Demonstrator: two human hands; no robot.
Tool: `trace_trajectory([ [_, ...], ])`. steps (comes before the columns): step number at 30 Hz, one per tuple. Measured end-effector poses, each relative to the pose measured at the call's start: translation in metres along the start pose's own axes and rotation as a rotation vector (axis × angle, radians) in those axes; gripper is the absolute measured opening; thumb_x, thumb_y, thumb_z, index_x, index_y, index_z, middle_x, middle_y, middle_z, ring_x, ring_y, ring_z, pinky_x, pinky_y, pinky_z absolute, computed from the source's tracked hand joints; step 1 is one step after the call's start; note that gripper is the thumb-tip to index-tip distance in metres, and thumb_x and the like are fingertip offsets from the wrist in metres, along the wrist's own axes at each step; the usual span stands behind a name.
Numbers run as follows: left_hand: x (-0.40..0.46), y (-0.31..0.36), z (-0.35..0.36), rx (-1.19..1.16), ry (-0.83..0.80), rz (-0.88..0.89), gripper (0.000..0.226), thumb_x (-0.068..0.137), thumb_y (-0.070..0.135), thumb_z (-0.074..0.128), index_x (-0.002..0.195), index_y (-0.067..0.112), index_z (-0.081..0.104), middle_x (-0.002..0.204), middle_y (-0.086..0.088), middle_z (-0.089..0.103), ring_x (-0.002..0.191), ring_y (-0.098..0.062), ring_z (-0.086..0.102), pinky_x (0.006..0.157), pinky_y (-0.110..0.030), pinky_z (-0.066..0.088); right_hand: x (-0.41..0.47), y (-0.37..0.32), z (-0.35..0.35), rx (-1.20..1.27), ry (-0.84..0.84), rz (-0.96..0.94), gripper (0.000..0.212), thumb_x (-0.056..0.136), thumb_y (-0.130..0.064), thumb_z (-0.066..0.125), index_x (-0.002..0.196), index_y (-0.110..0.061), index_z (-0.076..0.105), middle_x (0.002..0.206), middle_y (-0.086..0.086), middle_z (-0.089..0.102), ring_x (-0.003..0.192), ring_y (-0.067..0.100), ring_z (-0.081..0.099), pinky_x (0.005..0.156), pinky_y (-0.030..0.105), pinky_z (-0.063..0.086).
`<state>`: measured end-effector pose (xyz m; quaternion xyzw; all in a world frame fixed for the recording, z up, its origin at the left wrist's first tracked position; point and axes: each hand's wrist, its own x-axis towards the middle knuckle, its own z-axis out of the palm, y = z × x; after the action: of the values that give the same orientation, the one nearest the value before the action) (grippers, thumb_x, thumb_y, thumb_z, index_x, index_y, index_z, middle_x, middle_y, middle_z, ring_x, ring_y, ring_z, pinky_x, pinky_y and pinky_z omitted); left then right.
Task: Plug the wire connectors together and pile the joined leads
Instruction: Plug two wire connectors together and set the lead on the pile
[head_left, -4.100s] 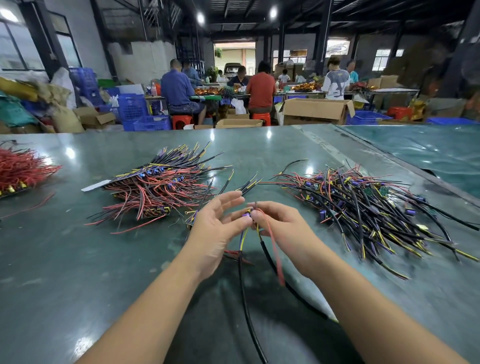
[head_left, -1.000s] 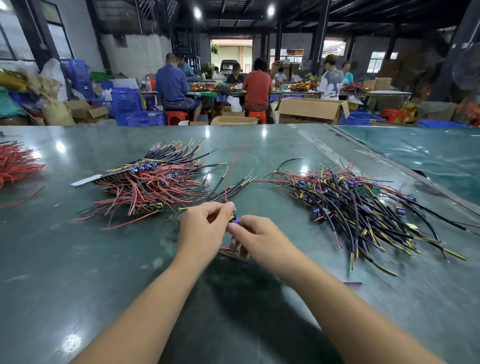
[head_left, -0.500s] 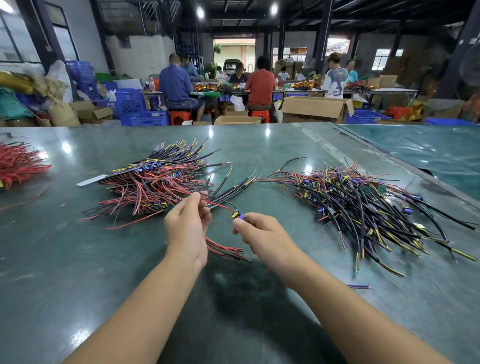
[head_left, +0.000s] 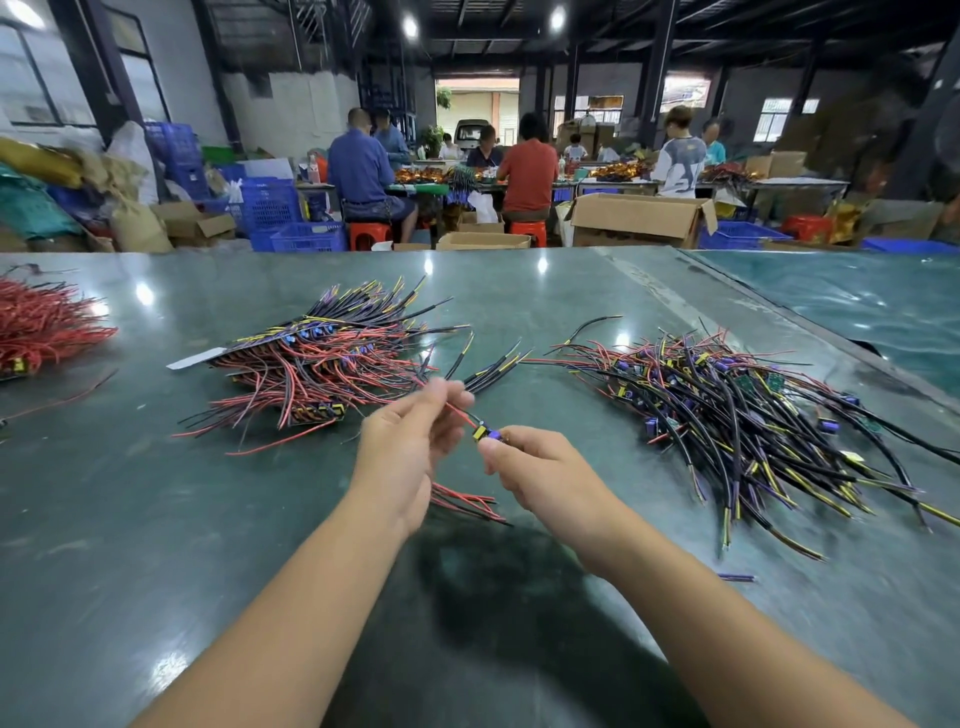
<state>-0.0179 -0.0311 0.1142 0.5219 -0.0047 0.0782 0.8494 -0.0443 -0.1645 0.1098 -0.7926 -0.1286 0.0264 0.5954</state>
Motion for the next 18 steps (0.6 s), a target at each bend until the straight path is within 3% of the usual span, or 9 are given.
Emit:
trace_trajectory([
  [5, 0.014, 0.012, -0.017, -0.18, 0.206, 0.033, 0.023, 0.099, 0.017, 0.047, 0.085, 0.009, 0.064, 0.065, 0.004, 0.07, 0.056, 0.0, 0.061, 0.054, -0.01, 0.05, -0.003, -0.001, 0.0, -0.035, -0.03, -0.004, 0.03, 0.094, -0.03, 0.052, 0.065, -0.021, 0.051, 0.055, -0.012, 0.033, 0.049, 0.006, 0.029, 0.052, 0.023, 0.024],
  [10, 0.017, 0.014, -0.021, -0.255, 0.212, 0.01, 0.023, 0.099, 0.021, 0.047, 0.089, 0.009, 0.064, 0.068, 0.003, 0.071, 0.057, -0.002, 0.062, 0.054, -0.013, 0.051, -0.004, -0.002, 0.002, -0.039, -0.046, -0.02, 0.029, 0.095, -0.029, 0.051, 0.068, -0.019, 0.051, 0.056, -0.011, 0.032, 0.048, 0.005, 0.028, 0.048, 0.02, 0.024],
  [13, 0.012, 0.013, -0.017, -0.217, 0.065, -0.095, 0.025, 0.093, 0.034, 0.053, 0.089, 0.013, 0.066, 0.073, 0.002, 0.071, 0.061, -0.005, 0.064, 0.057, -0.016, 0.053, -0.004, -0.002, -0.001, -0.024, -0.005, -0.033, 0.028, 0.095, -0.028, 0.051, 0.07, -0.018, 0.053, 0.055, -0.011, 0.032, 0.047, 0.006, 0.028, 0.049, 0.021, 0.024],
  [15, 0.006, 0.009, -0.011, -0.074, -0.108, -0.193, 0.03, 0.075, 0.042, 0.066, 0.086, 0.014, 0.07, 0.077, -0.001, 0.071, 0.065, -0.008, 0.065, 0.059, -0.019, 0.055, -0.004, -0.002, -0.003, -0.037, 0.026, -0.06, 0.027, 0.096, -0.026, 0.05, 0.071, -0.015, 0.055, 0.056, -0.01, 0.034, 0.048, 0.004, 0.029, 0.051, 0.022, 0.025],
  [18, -0.005, -0.004, -0.002, 0.144, -0.333, -0.231, 0.028, 0.067, 0.036, 0.07, 0.08, 0.012, 0.076, 0.077, -0.004, 0.069, 0.069, -0.01, 0.064, 0.065, -0.02, 0.055, -0.003, 0.0, -0.006, -0.065, 0.029, -0.1, 0.026, 0.095, -0.022, 0.051, 0.077, -0.005, 0.056, 0.062, -0.005, 0.038, 0.052, 0.004, 0.032, 0.055, 0.025, 0.028],
])
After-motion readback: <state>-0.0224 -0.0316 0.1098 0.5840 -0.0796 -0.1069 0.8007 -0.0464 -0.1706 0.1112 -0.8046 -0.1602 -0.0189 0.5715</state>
